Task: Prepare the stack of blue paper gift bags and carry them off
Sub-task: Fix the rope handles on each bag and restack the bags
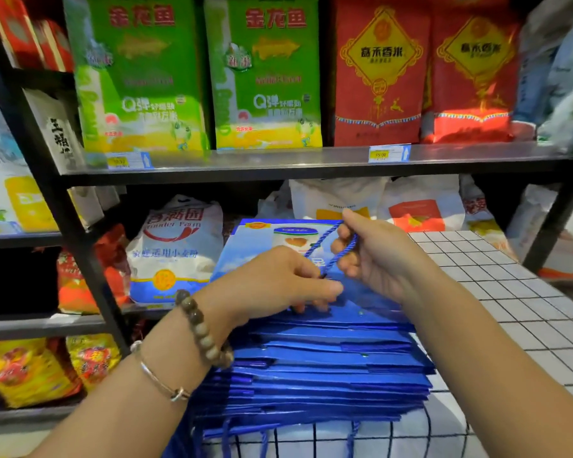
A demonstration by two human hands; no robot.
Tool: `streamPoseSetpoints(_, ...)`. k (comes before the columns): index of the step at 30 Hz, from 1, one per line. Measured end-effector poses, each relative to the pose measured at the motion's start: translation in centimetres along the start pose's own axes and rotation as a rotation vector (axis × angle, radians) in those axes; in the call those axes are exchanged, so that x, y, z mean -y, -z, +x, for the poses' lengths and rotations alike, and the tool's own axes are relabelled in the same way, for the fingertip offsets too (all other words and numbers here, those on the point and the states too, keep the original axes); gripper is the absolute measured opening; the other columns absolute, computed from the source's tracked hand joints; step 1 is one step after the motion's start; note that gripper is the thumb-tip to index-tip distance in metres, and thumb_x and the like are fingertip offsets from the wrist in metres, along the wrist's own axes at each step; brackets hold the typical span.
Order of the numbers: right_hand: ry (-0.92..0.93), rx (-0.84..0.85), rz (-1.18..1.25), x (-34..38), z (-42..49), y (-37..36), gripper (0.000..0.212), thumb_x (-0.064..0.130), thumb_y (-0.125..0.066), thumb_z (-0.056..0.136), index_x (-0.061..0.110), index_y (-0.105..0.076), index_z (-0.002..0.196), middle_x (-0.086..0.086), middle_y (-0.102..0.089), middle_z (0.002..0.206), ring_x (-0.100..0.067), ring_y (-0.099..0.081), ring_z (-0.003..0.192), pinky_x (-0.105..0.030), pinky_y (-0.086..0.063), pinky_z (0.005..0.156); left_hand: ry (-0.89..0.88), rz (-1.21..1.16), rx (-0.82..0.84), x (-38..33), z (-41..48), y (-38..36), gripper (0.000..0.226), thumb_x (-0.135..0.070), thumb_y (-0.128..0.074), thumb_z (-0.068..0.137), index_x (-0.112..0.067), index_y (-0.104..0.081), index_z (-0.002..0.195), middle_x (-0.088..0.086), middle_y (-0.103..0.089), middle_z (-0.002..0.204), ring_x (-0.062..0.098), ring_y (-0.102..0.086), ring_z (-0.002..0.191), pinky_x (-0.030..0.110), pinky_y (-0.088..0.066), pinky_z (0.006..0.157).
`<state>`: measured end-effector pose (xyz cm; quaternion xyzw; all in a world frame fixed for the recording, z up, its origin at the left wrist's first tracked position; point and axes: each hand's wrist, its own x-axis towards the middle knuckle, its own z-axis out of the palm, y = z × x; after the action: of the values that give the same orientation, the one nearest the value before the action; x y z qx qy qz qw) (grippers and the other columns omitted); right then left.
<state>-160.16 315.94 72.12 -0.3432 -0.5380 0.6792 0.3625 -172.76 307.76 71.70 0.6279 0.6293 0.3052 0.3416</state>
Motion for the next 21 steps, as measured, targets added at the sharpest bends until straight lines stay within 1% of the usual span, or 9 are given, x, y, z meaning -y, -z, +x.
streamPoseSetpoints(3,-0.006,-0.01,-0.013,-0.5,0.0,0.1,0.034,0.031,-0.041,0.097,0.013,-0.045,0.068,0.001,-0.055,0.044,-0.009,-0.051,0.031,-0.014,-0.039,0.031,-0.022,0.021,-0.021,0.6,0.2,-0.1,0.024,-0.019,-0.062,0.085,-0.015,-0.068,0.062,-0.002,-0.065,0.06,0.003,-0.048,0.05,0.012,-0.041,0.057)
streamPoseSetpoints(7,-0.02,-0.052,-0.174,-0.9,-0.3,1.0,0.03,0.033,-0.046,0.095,0.01,-0.05,0.076,-0.003,-0.057,0.053,-0.012,-0.054,0.035,-0.017,-0.041,0.034,-0.023,-0.061,-0.077,0.6,0.2,-0.6,0.033,-0.02,-0.05,0.094,-0.015,-0.062,0.064,-0.002,-0.062,0.056,0.001,-0.044,0.042,0.009,-0.038,0.048)
streamPoseSetpoints(9,0.087,-0.181,-0.488,-1.1,-0.2,1.9,0.023,0.034,-0.056,0.09,0.011,-0.052,0.089,-0.004,-0.055,0.072,-0.015,-0.056,0.051,-0.02,-0.04,0.042,-0.034,-0.012,-0.1,0.8,0.3,-0.8,0.037,-0.024,-0.047,0.096,-0.018,-0.06,0.062,-0.004,-0.057,0.051,-0.001,-0.043,0.039,0.008,-0.035,0.046)
streamPoseSetpoints(11,0.359,-0.318,-0.702,-0.9,-0.5,2.6,0.014,0.022,-0.063,0.085,0.019,-0.052,0.094,0.002,-0.055,0.084,-0.012,-0.055,0.073,-0.013,-0.04,0.053,-0.055,0.051,-0.111,0.9,0.4,-1.0,0.039,-0.029,-0.045,0.096,-0.021,-0.06,0.061,-0.006,-0.054,0.048,-0.002,-0.043,0.038,0.009,-0.033,0.045)
streamPoseSetpoints(13,0.536,-0.135,-0.729,-0.6,-1.5,2.8,0.021,0.009,-0.061,0.084,0.028,-0.059,0.092,0.01,-0.06,0.096,-0.001,-0.056,0.092,-0.009,-0.041,0.07,-0.081,0.086,-0.102,0.9,0.4,-1.1,0.04,-0.032,-0.043,0.096,-0.022,-0.059,0.061,-0.006,-0.052,0.046,-0.001,-0.044,0.039,0.01,-0.032,0.046)
streamPoseSetpoints(15,0.498,0.177,-0.606,-0.6,-2.8,2.4,0.029,0.005,-0.061,0.083,0.031,-0.063,0.096,0.012,-0.066,0.1,0.004,-0.059,0.096,-0.014,-0.046,0.08,-0.105,0.106,-0.086,0.9,0.5,-1.1,0.041,-0.034,-0.042,0.096,-0.023,-0.059,0.061,-0.006,-0.051,0.045,0.0,-0.043,0.04,0.012,-0.032,0.048)
streamPoseSetpoints(16,0.483,0.261,-0.597,-0.7,-3.2,2.2,0.028,0.006,-0.063,0.082,0.03,-0.065,0.097,0.012,-0.068,0.098,0.003,-0.061,0.095,-0.014,-0.047,0.083,-0.111,0.118,-0.075,0.8,0.5,-1.1,0.041,-0.037,-0.042,0.095,-0.023,-0.059,0.06,-0.006,-0.051,0.046,0.0,-0.043,0.042,0.012,-0.033,0.049)
streamPoseSetpoints(18,0.533,0.267,-0.643,-1.1,-3.1,2.1,0.022,0.008,-0.067,0.079,0.026,-0.07,0.091,0.013,-0.07,0.09,0.002,-0.063,0.089,-0.012,-0.047,0.082,-0.113,0.141,-0.049,0.8,0.5,-1.1,0.043,-0.042,-0.042,0.093,-0.024,-0.061,0.059,-0.007,-0.052,0.046,0.001,-0.043,0.044,0.014,-0.034,0.051)
streamPoseSetpoints(21,0.502,0.232,-0.511,-1.5,-2.8,2.2,0.021,0.003,-0.069,0.075,0.023,-0.07,0.081,0.014,-0.071,0.076,0.0,-0.065,0.079,-0.013,-0.049,0.074,-0.111,0.099,-0.026,0.6,0.3,-1.0,0.044,-0.041,-0.04,0.094,-0.024,-0.063,0.061,-0.008,-0.052,0.045,0.001,-0.042,0.043,0.013,-0.034,0.05)
